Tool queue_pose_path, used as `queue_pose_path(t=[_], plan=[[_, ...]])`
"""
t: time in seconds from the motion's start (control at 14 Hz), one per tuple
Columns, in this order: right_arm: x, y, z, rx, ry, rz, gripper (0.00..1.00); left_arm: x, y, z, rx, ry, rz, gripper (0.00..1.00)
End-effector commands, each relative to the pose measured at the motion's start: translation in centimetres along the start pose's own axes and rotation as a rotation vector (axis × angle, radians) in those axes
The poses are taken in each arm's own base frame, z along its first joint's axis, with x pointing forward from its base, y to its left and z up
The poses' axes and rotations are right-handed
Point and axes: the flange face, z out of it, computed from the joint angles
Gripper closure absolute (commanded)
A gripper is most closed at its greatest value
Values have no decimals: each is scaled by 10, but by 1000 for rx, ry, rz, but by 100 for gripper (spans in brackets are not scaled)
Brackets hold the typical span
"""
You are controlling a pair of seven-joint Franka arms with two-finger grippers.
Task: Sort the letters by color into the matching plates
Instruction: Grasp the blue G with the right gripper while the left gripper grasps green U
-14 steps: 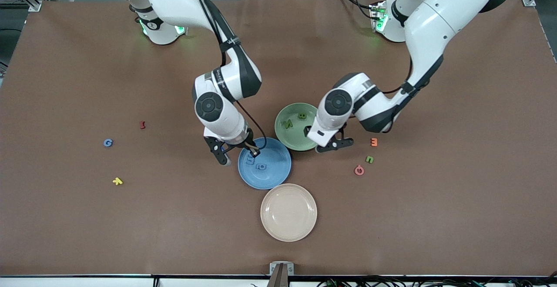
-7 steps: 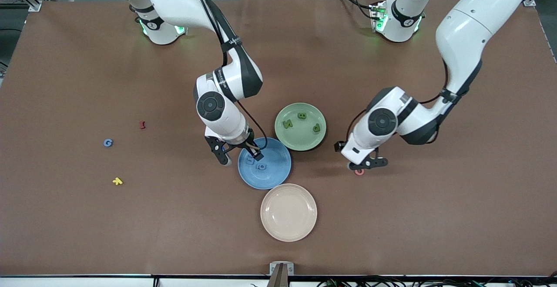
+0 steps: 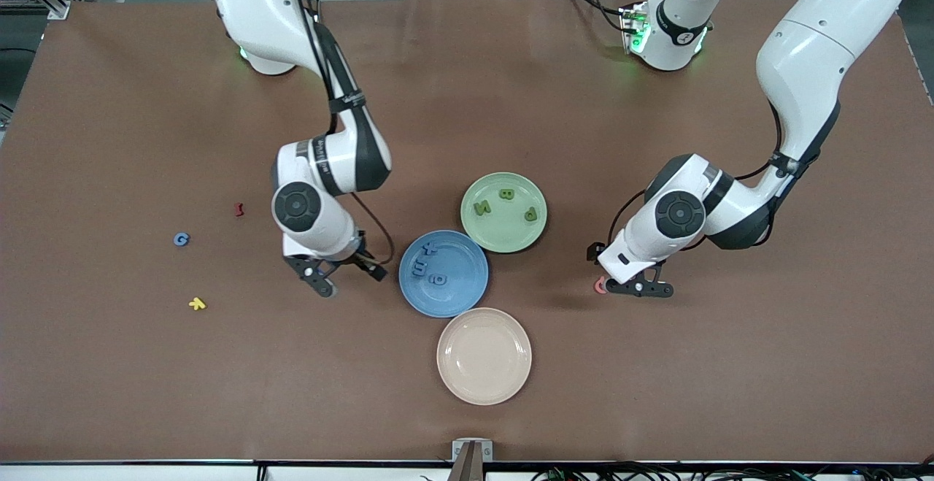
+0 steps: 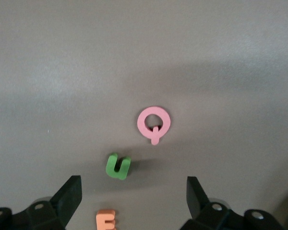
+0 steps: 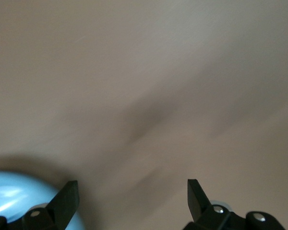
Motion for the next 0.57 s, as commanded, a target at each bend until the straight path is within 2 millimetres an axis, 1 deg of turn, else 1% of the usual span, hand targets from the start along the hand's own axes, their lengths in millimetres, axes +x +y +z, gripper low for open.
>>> queue_pose_path(t=[0.0,0.07,0.14,0.29,0.36,0.43,0.5], plan=[[27,70,-10,-43,1,-131,0,-1,-10,3,-12,43,53,4],[41,95,-10,-40,9,-161,0,-3,-13,7,-21,53,54,4],[56,127,-8,-29,24,-182,0,-6,-13,11,-26,67,66,4],[88,194,3,-35,65,-295,0,-10,-17,18,-20,76,83,4],[102,220,6,-46,86,-351,0,-10,-18,18,-20,76,81,4],[113,244,11,-57,96,-391,0,-11,-18,18,-20,74,82,7],[120,261,16,-63,100,-417,0,-11,-18,20,-22,76,83,10]])
